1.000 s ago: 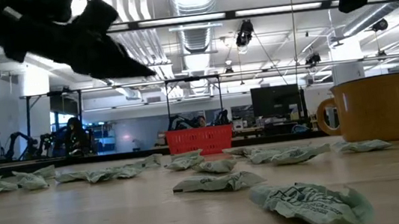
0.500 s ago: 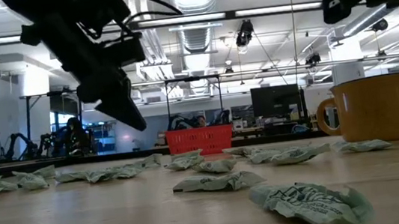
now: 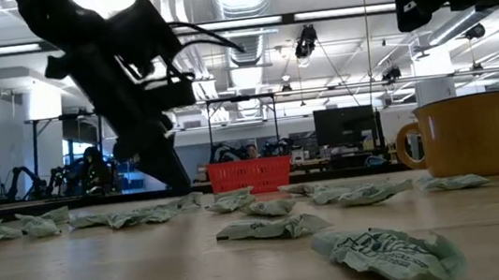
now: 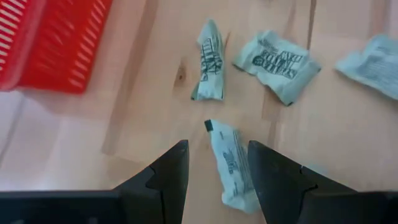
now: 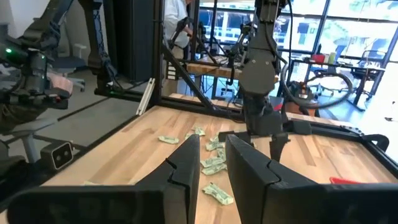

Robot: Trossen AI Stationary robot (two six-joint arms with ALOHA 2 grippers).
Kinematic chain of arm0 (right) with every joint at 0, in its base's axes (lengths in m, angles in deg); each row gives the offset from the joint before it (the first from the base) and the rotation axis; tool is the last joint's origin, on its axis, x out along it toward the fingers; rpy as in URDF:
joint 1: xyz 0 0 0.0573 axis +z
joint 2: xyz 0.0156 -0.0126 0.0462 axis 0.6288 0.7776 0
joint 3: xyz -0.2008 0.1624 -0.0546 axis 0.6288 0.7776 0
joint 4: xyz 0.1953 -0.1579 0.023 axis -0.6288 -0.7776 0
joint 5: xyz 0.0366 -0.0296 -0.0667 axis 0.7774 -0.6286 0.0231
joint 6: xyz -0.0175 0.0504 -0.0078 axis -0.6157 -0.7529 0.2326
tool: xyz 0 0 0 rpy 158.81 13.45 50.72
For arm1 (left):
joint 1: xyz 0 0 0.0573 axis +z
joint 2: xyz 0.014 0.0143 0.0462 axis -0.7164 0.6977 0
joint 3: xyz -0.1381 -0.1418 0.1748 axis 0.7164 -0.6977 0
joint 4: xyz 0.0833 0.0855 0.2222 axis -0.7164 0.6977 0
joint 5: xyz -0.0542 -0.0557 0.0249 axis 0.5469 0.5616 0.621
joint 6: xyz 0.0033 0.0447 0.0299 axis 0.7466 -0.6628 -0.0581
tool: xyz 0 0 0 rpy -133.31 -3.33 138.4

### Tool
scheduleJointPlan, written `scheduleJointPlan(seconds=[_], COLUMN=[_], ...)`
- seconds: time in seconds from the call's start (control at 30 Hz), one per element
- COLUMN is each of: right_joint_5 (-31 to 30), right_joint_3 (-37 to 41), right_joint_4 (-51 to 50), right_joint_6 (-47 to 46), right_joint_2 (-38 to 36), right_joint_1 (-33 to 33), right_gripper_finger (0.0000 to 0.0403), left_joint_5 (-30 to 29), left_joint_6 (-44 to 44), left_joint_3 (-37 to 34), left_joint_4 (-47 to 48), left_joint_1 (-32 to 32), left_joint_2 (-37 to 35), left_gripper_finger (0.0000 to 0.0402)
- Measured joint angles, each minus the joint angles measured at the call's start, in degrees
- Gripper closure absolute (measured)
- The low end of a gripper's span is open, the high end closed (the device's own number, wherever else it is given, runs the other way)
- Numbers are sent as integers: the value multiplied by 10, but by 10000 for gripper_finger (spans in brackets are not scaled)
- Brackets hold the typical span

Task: Pick and place Stevia / Truvia into bins
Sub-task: Put the white stevia packet into the red bin

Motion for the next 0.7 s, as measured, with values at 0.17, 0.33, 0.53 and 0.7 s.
scheduleJointPlan(seconds=[0.17,0.33,0.53,0.7], right_joint_5=[0,0,0,0], right_joint_3=[0,0,0,1], right_joint_4=[6,5,5,5], right_joint_6=[0,0,0,0], right_joint_2=[3,3,3,3], right_joint_1=[0,0,0,0], right_gripper_finger=[335,335,335,335], left_joint_5=[25,34,46,56], left_joint_6=[-1,-1,-1,-2], left_joint_3=[0,0,0,-7], left_joint_4=[-3,-4,-3,-4], left_joint_1=[6,10,13,14], left_joint_2=[13,10,13,13], left_gripper_finger=[253,273,363,397])
